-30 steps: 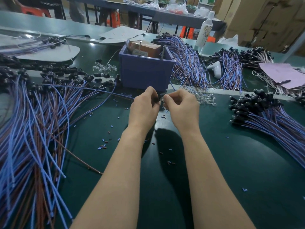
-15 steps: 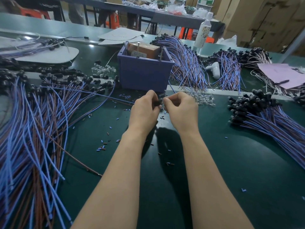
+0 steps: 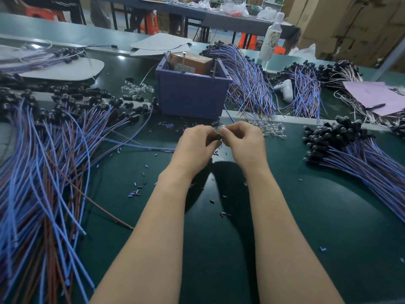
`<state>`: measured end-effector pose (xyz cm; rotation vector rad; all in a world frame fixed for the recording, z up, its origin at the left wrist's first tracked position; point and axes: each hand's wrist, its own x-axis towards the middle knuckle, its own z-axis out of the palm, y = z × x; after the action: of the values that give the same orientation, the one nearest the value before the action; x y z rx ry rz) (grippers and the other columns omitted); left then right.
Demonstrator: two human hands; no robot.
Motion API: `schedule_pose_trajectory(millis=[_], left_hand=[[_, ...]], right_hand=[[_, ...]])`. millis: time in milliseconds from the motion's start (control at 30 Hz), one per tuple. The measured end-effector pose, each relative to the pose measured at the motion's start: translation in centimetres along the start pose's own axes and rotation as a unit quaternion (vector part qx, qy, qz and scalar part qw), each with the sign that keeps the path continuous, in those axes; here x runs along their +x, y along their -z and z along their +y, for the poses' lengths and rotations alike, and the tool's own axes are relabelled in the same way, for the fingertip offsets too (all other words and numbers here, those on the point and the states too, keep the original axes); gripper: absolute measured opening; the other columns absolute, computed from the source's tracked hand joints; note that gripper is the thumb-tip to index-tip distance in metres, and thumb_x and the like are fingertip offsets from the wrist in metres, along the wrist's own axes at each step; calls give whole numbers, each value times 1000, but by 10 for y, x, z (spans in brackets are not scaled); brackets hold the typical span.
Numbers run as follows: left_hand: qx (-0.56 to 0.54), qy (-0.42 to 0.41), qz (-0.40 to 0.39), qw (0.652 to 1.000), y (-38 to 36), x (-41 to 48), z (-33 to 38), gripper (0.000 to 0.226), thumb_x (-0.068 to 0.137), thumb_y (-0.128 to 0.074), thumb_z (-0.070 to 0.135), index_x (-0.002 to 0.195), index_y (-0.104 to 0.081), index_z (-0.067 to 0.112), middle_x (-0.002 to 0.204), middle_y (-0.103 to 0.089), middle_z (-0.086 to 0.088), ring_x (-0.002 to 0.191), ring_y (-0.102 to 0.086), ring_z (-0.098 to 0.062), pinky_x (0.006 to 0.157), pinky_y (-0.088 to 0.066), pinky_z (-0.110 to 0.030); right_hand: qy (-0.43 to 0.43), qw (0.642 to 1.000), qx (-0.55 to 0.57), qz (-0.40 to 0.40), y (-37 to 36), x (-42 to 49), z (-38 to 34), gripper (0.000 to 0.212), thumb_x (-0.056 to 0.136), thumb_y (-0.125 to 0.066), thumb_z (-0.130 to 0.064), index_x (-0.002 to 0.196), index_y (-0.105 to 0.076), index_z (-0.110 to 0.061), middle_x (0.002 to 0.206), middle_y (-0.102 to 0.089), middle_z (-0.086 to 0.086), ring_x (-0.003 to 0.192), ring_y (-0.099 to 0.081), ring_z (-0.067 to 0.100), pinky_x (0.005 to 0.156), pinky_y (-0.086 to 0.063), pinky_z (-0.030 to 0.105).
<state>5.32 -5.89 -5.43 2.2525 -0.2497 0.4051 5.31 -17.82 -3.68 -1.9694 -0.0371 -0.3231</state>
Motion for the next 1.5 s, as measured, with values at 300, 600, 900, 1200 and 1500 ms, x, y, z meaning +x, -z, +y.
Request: schedule_pose_trajectory(millis=[300,600,900,1200,1500], left_hand=[[16,-7,16,1000,1,-1,1,12,87,-65,17,93,-70,8,84,-64,-7,75,-55,-22,73,-47,-34],[35,4,39,999,5,-1,5,11,86,-65,14,93,-69,7,85,-62,-6,82,-57,-27,76,-47,-37],[-22,-24,64,997,1,0,21,15,85,-62,18,99,-65,14,92,-57,0,74,-54,-19,73,-47,-31],[-495,271,-31,825,7,6,26,40,96,-40,51,89,-57,16,43,-42,6,30,-28,-3,33,-22,-12],[-685,195,210,670,35,10,1,19,98,-49,15,84,-62,14,57,-58,9,50,-52,0,52,-43,-12]], right_hand=[[-63,988,141,-1,-7,-7,3,14,88,-63,-6,75,-65,-13,71,-64,2,64,-58,8,67,-52,17],[-85,973,212,-14,-12,-8,2,9,91,-59,-8,89,-68,-5,78,-68,7,72,-65,13,73,-56,19],[-65,981,173,58,-8,-3,-3,6,90,-60,-5,88,-57,-10,90,-66,16,78,-65,21,72,-56,29],[-148,895,381,179,15,6,-1,22,95,-51,-4,78,-59,-16,71,-61,1,58,-57,8,54,-50,15],[-173,863,238,412,39,12,15,19,90,-39,-2,87,-51,-17,91,-56,5,70,-51,13,59,-41,17]])
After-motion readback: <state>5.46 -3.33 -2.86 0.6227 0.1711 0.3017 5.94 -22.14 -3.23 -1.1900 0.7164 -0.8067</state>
